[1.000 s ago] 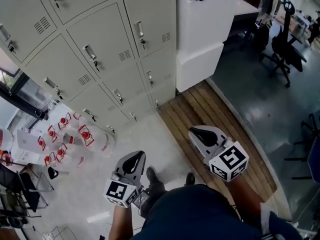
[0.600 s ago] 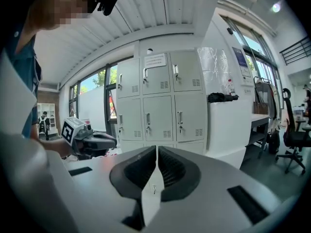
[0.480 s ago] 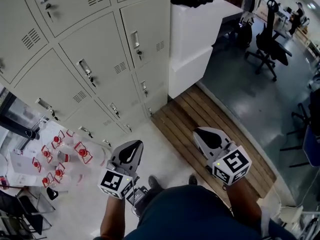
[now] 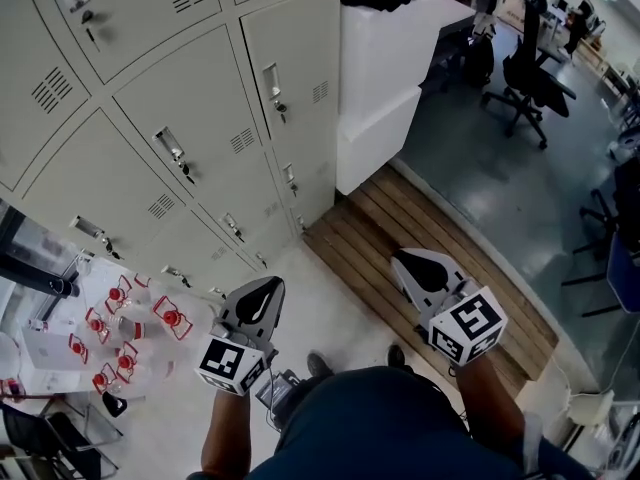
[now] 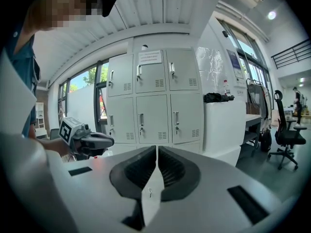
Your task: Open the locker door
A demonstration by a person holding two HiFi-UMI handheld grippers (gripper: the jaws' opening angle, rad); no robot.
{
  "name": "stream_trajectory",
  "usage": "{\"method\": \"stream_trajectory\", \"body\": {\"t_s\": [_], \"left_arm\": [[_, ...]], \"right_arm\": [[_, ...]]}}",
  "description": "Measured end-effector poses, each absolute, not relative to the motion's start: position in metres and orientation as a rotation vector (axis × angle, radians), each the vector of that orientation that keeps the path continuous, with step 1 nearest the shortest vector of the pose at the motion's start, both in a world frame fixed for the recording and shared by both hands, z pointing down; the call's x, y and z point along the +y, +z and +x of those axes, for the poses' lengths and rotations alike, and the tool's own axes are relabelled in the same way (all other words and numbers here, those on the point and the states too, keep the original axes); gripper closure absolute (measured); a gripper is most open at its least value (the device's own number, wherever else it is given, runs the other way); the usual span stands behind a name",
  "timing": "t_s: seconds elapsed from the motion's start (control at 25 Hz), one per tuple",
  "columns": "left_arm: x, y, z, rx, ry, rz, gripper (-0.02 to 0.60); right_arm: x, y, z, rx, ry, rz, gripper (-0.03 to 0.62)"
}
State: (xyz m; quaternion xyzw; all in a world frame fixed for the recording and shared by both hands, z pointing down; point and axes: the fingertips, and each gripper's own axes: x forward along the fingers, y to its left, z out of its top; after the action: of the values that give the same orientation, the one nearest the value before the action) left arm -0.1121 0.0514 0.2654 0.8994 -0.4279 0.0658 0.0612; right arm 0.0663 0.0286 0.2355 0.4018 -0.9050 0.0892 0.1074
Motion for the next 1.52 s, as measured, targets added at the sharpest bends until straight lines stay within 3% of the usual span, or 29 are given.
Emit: {"method": "stream_trajectory", "body": {"t_s": [0.52,1.0,1.52], "left_arm": [[0.037,0.257,-0.187,-1.278,0.164,2.760,0.555],[0.018,0.258,-0.224,-1.539,0.193,2.641,0.555],[-0.031,0.253,-0.201,-1.696,0.215,2.521,0.555]], "right_arm": [[0.027,0.230,0.015,-2.593,0.209,1.288,0.556],[-0.035,0.247,-0.002,-2.663,0.198,1.116,0.556],[-0.135,0.257,0.022,-2.697,0.196,0.986,0.556]]}}
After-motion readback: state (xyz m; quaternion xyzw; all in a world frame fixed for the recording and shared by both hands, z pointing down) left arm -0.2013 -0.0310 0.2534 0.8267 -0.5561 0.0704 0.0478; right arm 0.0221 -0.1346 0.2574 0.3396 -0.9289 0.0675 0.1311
